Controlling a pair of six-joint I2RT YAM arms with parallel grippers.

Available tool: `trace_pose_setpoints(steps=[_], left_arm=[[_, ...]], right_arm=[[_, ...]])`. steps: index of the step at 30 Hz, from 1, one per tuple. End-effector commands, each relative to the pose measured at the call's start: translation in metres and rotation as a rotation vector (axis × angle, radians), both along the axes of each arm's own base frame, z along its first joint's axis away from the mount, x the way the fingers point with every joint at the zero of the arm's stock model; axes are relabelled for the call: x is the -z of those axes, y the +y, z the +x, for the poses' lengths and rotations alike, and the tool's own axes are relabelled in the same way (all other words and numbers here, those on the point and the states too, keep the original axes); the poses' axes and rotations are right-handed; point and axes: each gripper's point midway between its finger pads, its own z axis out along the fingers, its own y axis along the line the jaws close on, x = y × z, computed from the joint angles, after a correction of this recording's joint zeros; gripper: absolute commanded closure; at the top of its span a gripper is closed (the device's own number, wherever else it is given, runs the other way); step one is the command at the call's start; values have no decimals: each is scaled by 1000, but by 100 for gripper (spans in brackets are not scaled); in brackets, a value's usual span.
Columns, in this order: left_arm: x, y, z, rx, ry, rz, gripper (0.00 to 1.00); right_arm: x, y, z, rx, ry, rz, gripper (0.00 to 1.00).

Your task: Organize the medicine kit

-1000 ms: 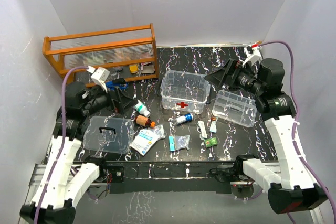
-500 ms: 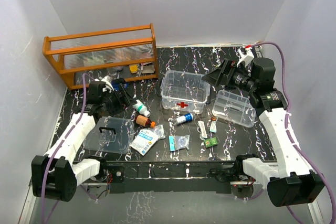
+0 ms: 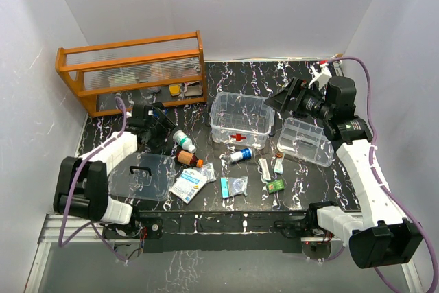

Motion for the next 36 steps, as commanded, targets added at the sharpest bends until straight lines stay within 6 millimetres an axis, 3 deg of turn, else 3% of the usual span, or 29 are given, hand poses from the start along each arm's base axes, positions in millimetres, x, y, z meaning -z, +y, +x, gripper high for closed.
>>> trace_pose_setpoints(steps=[1, 11, 17, 23, 28, 36], left_arm=[[-6, -12, 22, -30, -16, -24, 21], [23, -20, 22, 10, 68, -2, 26], [37, -18, 22, 21, 88, 20, 38], [41, -16, 22, 10, 81, 29, 56], [21, -12, 24, -18, -4, 21, 70], [-35, -17, 24, -99, -123, -111, 72]], right_arm=[[-11, -5, 11, 31, -69, -6, 19], [-4, -7, 13, 48, -57, -18, 19], [-3, -7, 15, 50, -55, -17, 20], [-6, -8, 14, 56, -64, -16, 20], [-6, -6, 13, 47, -76, -9, 20], [-22, 9, 8, -35, -192, 34, 20]])
